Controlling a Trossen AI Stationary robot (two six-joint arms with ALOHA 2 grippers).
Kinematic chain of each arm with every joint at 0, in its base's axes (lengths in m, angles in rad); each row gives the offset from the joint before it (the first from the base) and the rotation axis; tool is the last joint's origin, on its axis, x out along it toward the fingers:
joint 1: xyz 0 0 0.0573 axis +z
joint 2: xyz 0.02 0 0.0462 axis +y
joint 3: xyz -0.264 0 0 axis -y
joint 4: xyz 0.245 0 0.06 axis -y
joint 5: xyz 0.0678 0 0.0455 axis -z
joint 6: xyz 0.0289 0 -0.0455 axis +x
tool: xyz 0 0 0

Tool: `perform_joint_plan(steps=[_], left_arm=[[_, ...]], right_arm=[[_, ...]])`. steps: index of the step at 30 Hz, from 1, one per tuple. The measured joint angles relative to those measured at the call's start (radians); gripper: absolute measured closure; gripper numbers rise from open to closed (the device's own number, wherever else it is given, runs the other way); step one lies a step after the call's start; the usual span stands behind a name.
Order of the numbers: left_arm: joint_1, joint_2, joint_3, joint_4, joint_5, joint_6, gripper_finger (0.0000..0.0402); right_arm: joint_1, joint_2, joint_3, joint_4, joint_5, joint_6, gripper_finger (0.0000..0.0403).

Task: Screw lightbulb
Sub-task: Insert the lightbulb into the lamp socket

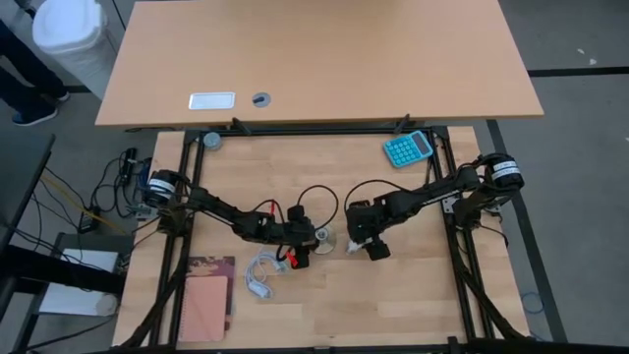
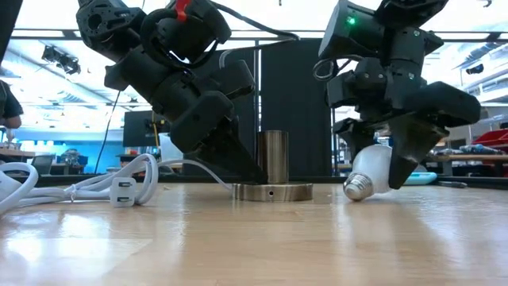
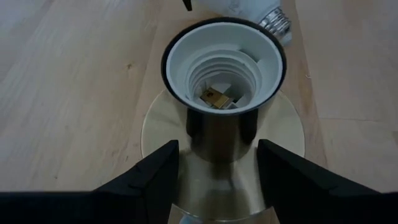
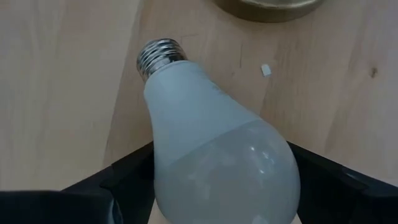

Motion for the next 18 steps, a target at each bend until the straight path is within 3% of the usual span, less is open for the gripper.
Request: perform_joint_plan(steps=[8, 18], left_arm=[[0.0, 0.0, 0.0, -0.003, 0.026, -0.041, 0.0176], [0.002, 0.0, 0.0, -0.003, 0.027, -0.048, 0.0176]], right_arm=[[-0.002, -0.007, 0.0, -0.014, 0.004, 0.107, 0.0096], [-0.005, -0.112, 0.0, -0.047, 0.083, 0.093, 0.0097]])
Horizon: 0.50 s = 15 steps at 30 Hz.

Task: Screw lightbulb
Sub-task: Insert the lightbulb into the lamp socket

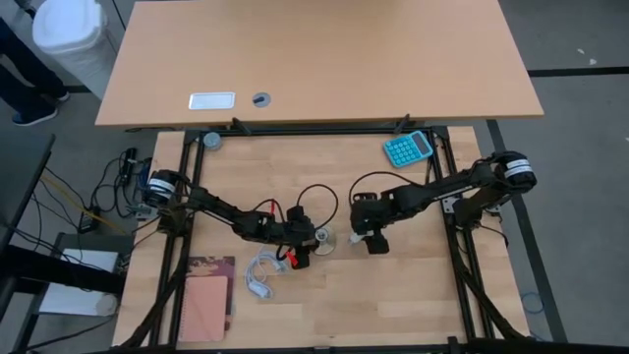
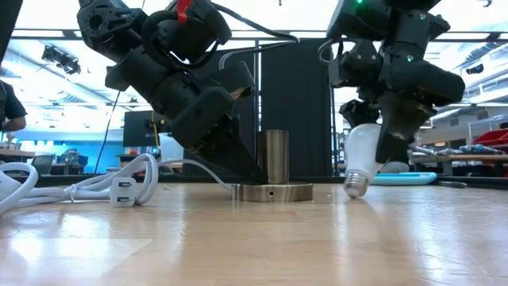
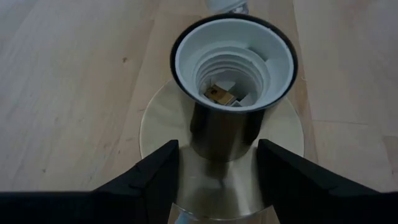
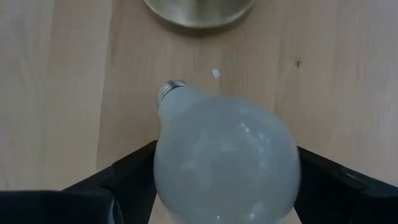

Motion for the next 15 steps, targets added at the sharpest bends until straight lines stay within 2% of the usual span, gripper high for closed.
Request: perform_joint_plan(steps=[15], left_arm=[[0.0, 0.0, 0.0, 0.001, 0.0, -0.023, 0.0176]], right_arm=[[-0.001, 0.002, -0.002, 0.063, -0.001, 0.015, 0.0096]])
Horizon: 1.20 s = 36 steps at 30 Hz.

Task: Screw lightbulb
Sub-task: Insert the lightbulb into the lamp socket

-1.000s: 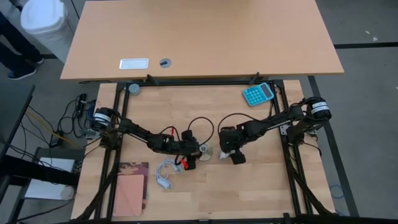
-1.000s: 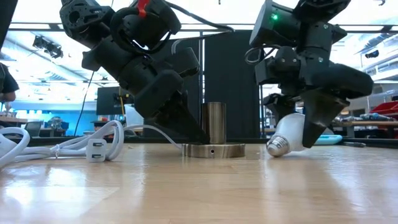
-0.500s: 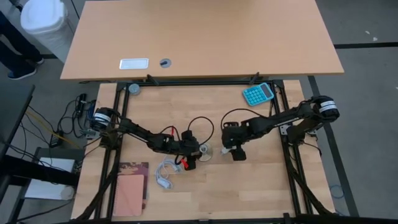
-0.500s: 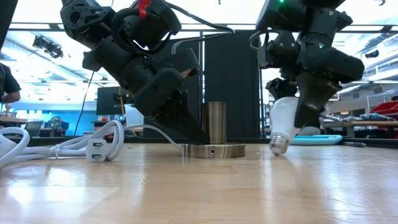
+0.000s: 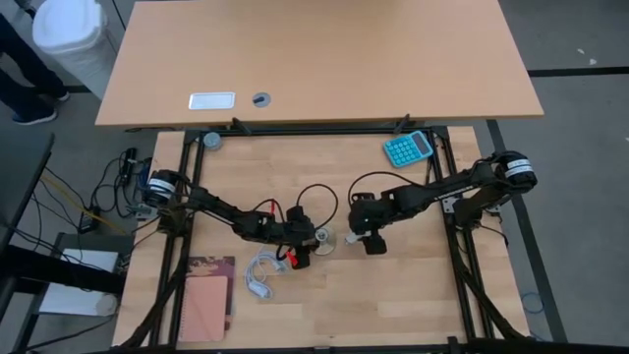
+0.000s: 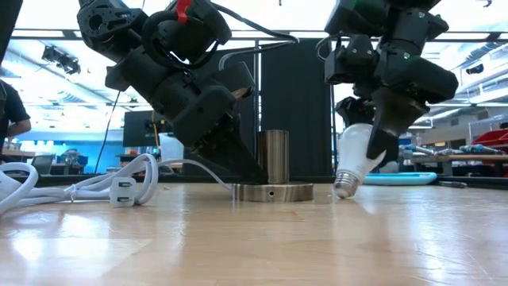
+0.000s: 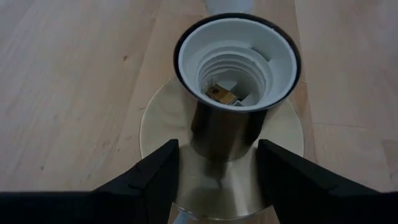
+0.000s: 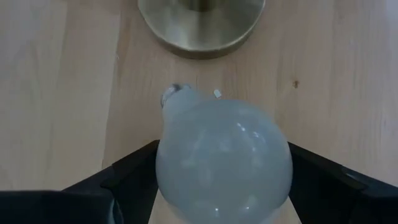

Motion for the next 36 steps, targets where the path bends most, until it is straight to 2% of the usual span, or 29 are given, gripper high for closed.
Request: perform_joint_plan(steps=[6, 13, 36], left_arm=[[0.0, 0.0, 0.0, 0.0, 0.0, -0.003, 0.0176], [0.0, 0.0, 0.0, 0.0, 0.0, -0.004, 0.0176], [0.0, 0.0, 0.0, 0.0, 0.001, -0.004, 0.0176]], right_arm=[[0.0, 0.0, -0.08, 0.178, 0.0, 0.006, 0.0096], [0.005, 0.0, -0.108, 0.258, 0.019, 0.028, 0.0096], [0.006, -0.009, -0.109, 0.303, 0.015, 0.002, 0.0097]])
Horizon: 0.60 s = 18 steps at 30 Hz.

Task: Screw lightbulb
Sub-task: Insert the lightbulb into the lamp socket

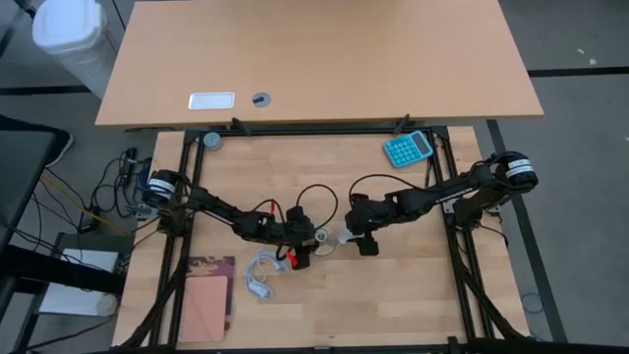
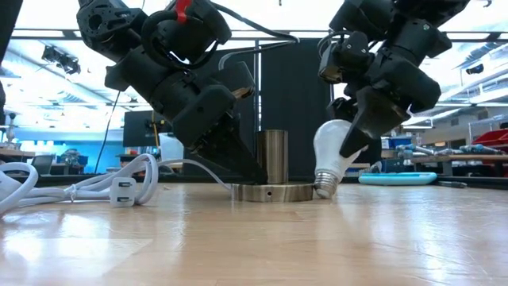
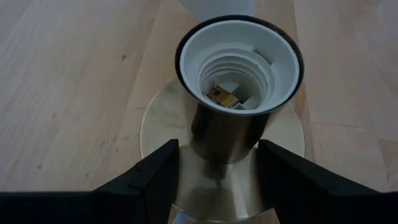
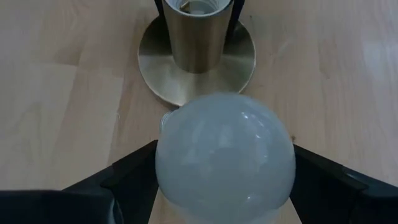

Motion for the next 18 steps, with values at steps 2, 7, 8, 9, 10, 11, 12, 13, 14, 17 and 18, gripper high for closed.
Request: perform_joint_plan(steps=[2, 7, 8, 9, 10, 11, 12, 13, 14, 17, 18], left_arm=[[0.0, 0.0, 0.0, 0.0, 0.0, 0.0, 0.0176], [0.0, 0.0, 0.0, 0.0, 0.0, 0.0, 0.0176], [0.0, 0.0, 0.0, 0.0, 0.0, 0.0, 0.0176], [0.0, 0.0, 0.0, 0.0, 0.0, 0.0, 0.0176], [0.0, 0.0, 0.0, 0.0, 0.0, 0.0, 0.0176], [0.0, 0.0, 0.0, 0.0, 0.0, 0.0, 0.0176], [0.0, 0.0, 0.0, 0.0, 0.0, 0.0, 0.0176], [0.0, 0.0, 0.0, 0.0, 0.0, 0.0, 0.0176], [0.0, 0.0, 0.0, -0.001, 0.0, 0.0, 0.0176], [0.0, 0.0, 0.0, -0.002, 0.0, -0.001, 0.0176], [0.0, 0.0, 0.0, -0.003, 0.0, -0.006, 0.0176]], right_arm=[[0.0, 0.0, 0.0, 0.001, -0.018, 0.0, 0.0097], [0.0, 0.0, 0.0, 0.022, -0.061, 0.008, 0.0097], [0.0, 0.0, 0.0, 0.032, -0.071, 0.015, 0.0097], [0.0, 0.0, 0.0, 0.041, -0.078, 0.022, 0.0097], [0.0, 0.0, 0.0, 0.048, -0.08, 0.027, 0.0097], [0.0, 0.0, 0.0, 0.052, -0.08, 0.031, 0.0097], [0.0, 0.0, 0.0, 0.054, -0.079, 0.031, 0.0097], [0.0, 0.0, 0.0, 0.053, -0.079, 0.031, 0.0097], [0.0, 0.0, 0.0, 0.052, -0.079, 0.031, 0.0097], [0.0, -0.01, 0.0, 0.04, -0.079, 0.031, 0.0097], [0.0, -0.017, 0.0, 0.037, -0.079, 0.032, 0.0097]])
